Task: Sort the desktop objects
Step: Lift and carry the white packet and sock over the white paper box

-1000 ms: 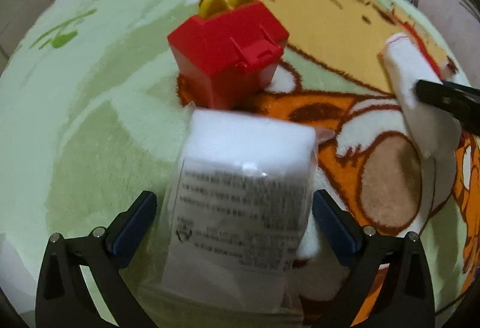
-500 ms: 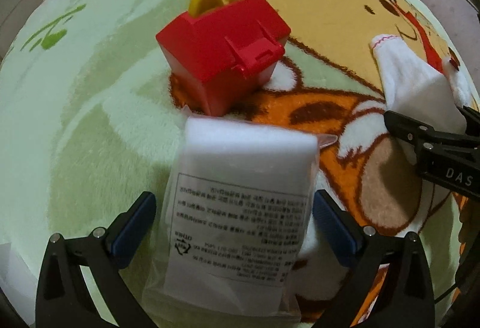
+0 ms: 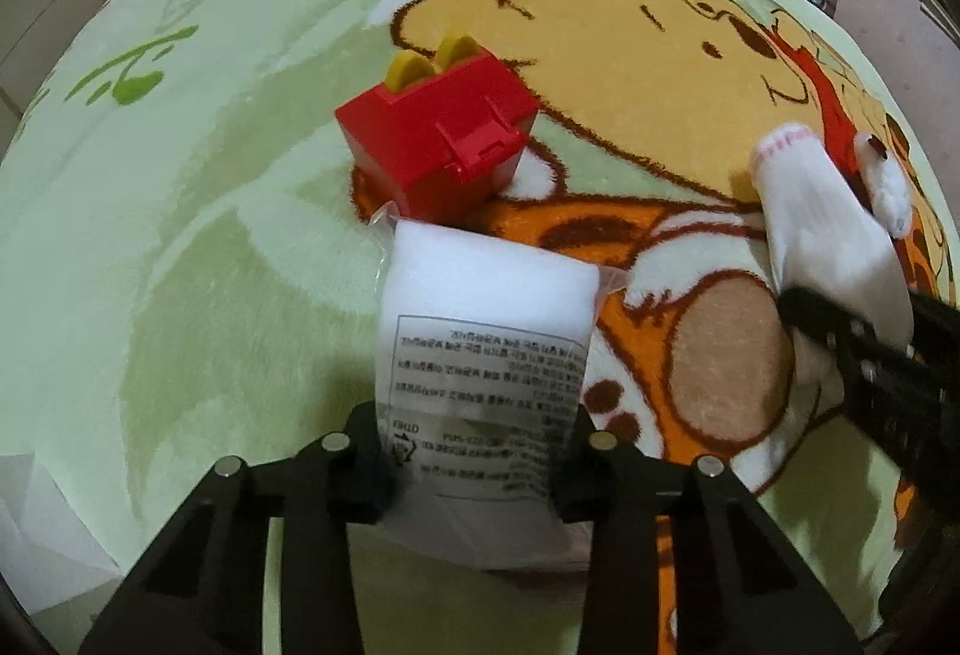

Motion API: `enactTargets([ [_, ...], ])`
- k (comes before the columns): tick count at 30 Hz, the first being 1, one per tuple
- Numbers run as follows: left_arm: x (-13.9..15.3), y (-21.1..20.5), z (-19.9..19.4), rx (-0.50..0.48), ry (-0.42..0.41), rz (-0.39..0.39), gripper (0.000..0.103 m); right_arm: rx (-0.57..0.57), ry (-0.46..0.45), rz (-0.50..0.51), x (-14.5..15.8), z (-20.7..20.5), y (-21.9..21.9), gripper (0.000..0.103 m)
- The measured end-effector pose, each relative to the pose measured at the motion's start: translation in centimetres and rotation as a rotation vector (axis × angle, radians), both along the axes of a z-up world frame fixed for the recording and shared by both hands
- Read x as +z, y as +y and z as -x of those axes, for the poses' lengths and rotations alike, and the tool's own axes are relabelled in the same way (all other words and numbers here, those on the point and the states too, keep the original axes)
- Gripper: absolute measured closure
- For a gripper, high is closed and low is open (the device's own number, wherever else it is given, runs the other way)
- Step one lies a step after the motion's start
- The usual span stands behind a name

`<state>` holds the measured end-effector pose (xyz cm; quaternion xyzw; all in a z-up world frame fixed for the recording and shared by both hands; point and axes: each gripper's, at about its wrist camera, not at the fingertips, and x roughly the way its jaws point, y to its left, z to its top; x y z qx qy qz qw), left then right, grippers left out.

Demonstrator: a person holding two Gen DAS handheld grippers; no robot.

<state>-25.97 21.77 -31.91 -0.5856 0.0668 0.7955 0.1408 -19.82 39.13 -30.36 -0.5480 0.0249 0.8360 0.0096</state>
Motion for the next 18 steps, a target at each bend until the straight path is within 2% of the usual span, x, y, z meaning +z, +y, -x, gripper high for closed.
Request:
enactTargets([
  [6,0.6,0.0,-1.9,0.032,-0.002,0.001,0.067,-0.003,0.008,0.025,0.5,-3.8,-1.5,0.076],
  [9,2.1,-1.2,-4.0,0.053,0.017,0.004,0.067,-0.004,0.029,0.031,1.8,-6.2,-2.3,0.076],
  [12,4.7,-2.6,-6.3,0.083,0.059,-0.001,0.067,-0.007,0.060,0.043,3.8,-8.4,-3.1,0.076],
  [18,11.5,-6.2,-11.7,0.166,0.132,-0.021,0.067,-0.004,0.122,0.080,9.3,-11.8,-5.5,0.076],
])
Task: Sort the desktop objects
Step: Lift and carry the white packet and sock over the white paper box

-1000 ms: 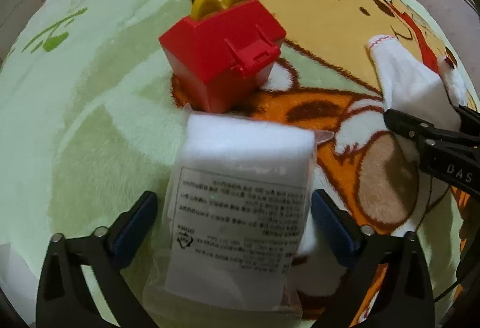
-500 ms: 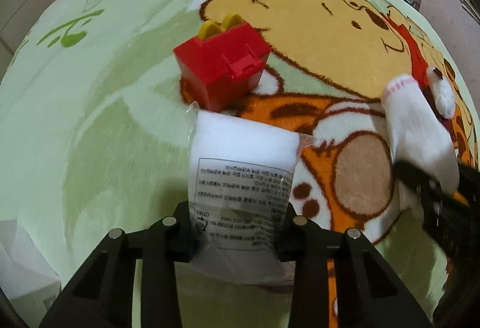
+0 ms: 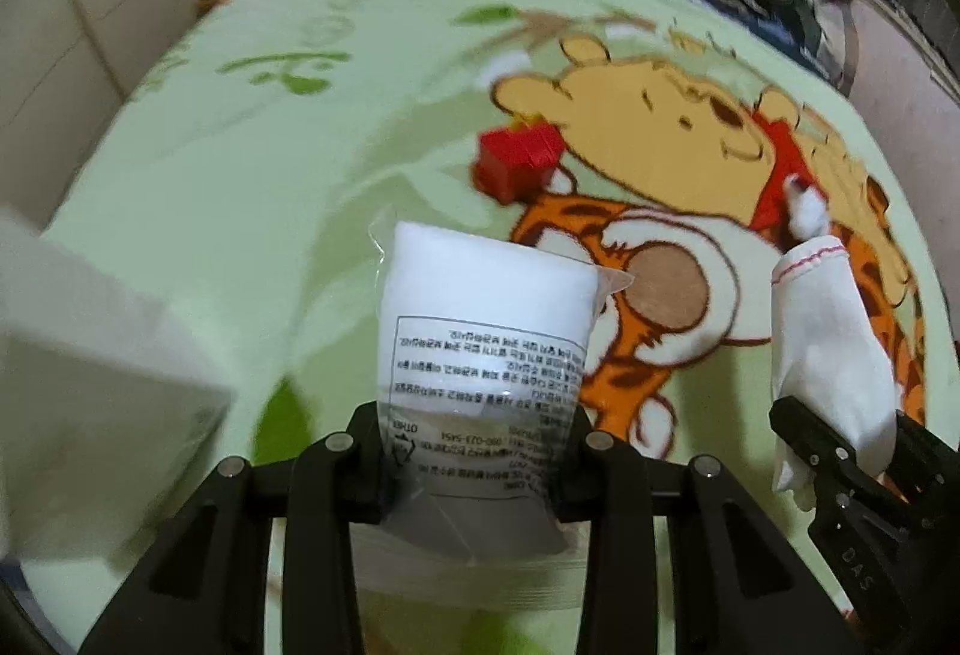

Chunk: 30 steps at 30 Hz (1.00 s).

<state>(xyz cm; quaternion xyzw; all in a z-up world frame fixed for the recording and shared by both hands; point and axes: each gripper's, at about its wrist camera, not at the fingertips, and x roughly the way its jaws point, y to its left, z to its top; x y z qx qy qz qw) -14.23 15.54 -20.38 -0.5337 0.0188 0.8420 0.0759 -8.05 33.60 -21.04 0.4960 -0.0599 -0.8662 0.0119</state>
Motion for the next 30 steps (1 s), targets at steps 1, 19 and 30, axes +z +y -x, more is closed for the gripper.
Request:
enactTargets([
  [1,1.0,-0.7,-0.8,0.010,0.010,0.001,0.067,0.013,0.009,0.002,1.0,-0.5,-0.9,0.076],
  [19,12.9,-18.5,-9.2,0.275,0.068,0.049,0.066,0.311,0.132,0.057,13.3,-3.7,-19.4,0.076],
  [30,15.0,-24.4,-9.3,0.380,0.082,0.059,0.066,0.446,0.134,0.048,14.8,-3.7,-25.9,0.076],
])
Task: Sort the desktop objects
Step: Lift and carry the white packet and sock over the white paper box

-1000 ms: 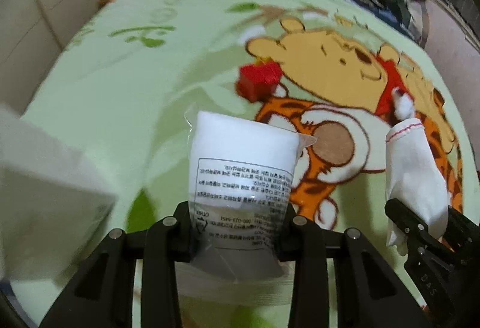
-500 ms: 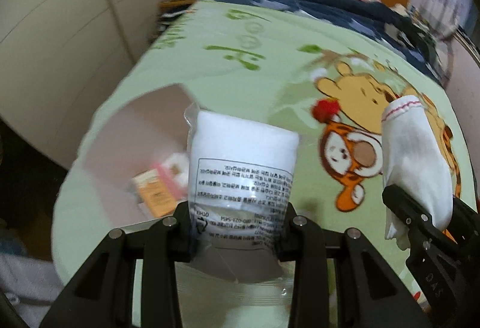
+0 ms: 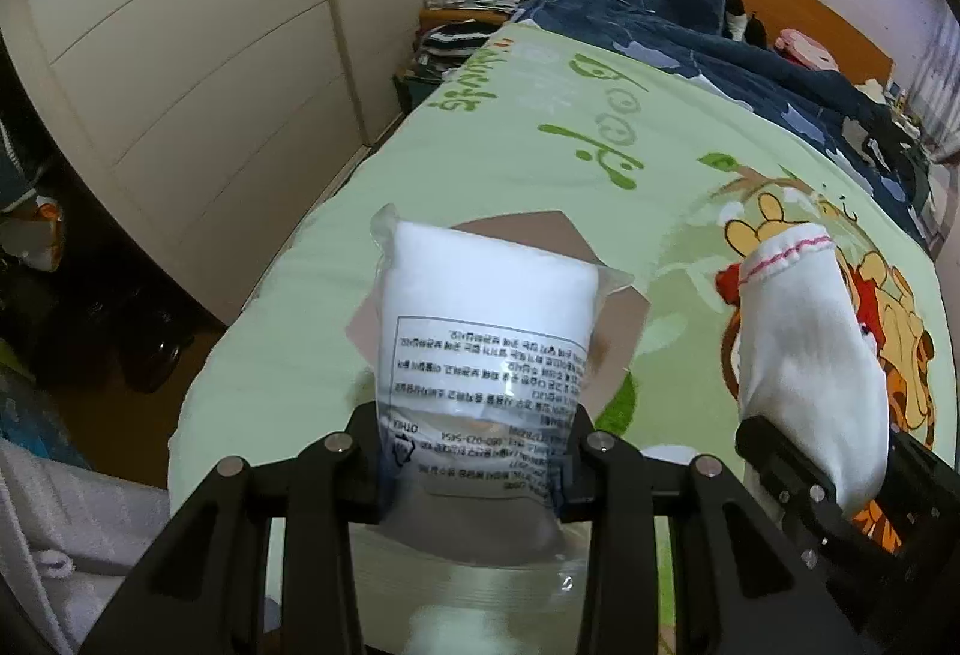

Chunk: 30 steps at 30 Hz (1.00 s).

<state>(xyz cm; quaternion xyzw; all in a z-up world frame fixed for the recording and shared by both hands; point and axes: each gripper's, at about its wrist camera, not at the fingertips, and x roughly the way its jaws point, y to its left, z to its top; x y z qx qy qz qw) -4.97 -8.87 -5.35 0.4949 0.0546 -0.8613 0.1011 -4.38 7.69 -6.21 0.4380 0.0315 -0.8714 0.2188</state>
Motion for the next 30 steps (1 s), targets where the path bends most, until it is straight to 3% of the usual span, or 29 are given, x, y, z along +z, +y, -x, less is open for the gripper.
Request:
enactTargets([
  [15,-0.6,-3.2,0.4,0.038,-0.044,0.034,0.066,0.075,-0.009,-0.020,0.2,1.0,-4.6,0.076],
  [30,-2.3,-4.1,3.3,0.004,-0.093,0.068,0.065,0.121,-0.034,-0.066,-1.3,4.2,-7.8,0.076],
])
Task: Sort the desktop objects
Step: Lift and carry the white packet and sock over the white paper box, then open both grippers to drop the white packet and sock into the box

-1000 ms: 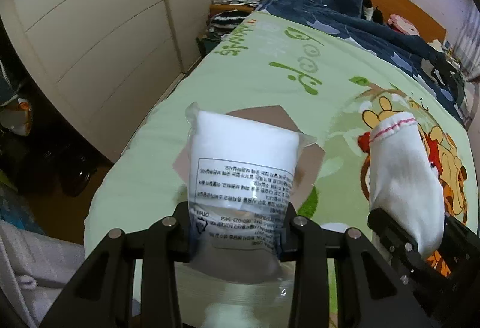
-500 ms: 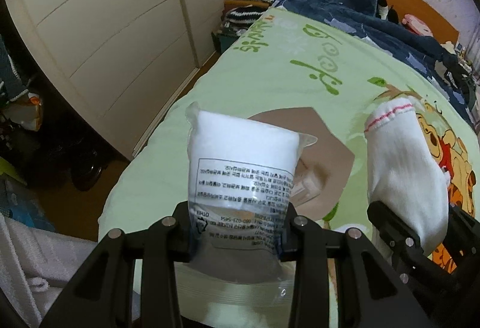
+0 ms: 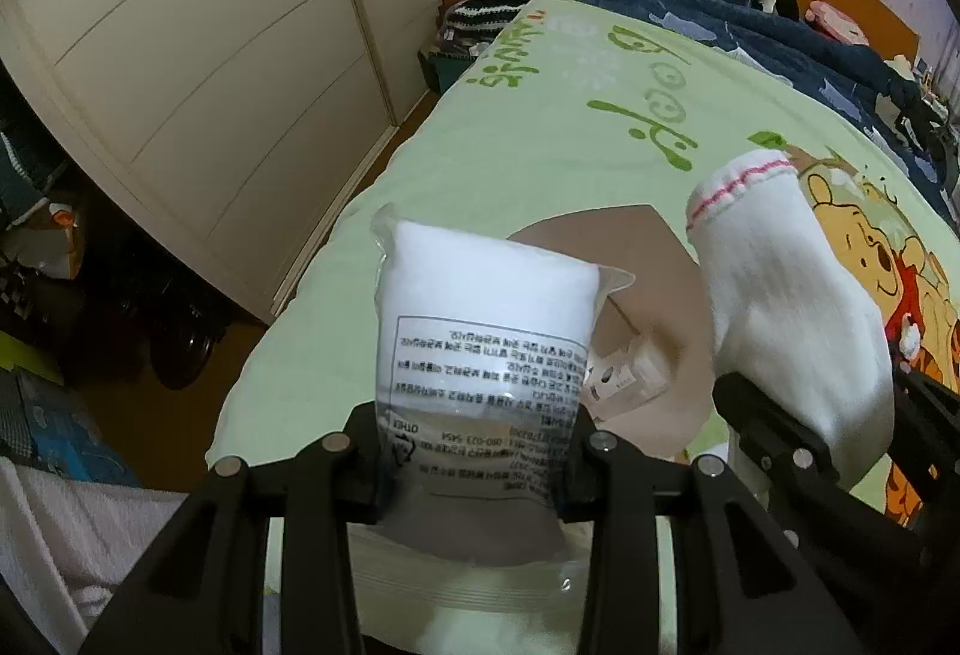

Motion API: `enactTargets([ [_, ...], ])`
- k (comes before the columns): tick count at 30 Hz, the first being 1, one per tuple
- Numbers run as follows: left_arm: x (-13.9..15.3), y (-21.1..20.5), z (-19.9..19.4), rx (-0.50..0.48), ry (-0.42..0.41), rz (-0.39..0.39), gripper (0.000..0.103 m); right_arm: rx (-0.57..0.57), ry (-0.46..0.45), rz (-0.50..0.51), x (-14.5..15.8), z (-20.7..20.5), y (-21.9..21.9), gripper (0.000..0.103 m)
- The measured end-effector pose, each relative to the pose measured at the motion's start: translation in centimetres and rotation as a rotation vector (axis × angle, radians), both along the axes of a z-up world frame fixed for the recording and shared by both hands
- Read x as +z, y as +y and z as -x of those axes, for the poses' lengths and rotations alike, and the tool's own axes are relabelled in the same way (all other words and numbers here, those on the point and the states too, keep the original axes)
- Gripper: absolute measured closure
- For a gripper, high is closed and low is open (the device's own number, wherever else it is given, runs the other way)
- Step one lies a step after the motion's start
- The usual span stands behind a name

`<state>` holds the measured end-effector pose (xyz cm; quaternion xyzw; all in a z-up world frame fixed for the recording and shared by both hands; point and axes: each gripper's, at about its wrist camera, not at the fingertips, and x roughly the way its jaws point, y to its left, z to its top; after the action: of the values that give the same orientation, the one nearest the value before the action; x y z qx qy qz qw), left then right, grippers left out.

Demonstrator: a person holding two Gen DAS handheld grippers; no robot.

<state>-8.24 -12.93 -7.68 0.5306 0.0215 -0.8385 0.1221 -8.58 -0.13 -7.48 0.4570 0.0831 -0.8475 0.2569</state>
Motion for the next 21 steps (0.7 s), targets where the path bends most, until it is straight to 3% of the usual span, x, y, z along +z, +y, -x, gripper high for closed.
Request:
enactTargets([
  [17,-3.7,-0.7,3.5,-0.030,-0.086,0.013,0.062,0.049,-0.104,-0.075,-3.9,3.0,-2.9,0.076],
  [21,-4.1,-0.6,3.9,-0.048,-0.098,0.004,0.056,0.068,-0.128,-0.088,-4.5,3.5,-3.5,0.073],
])
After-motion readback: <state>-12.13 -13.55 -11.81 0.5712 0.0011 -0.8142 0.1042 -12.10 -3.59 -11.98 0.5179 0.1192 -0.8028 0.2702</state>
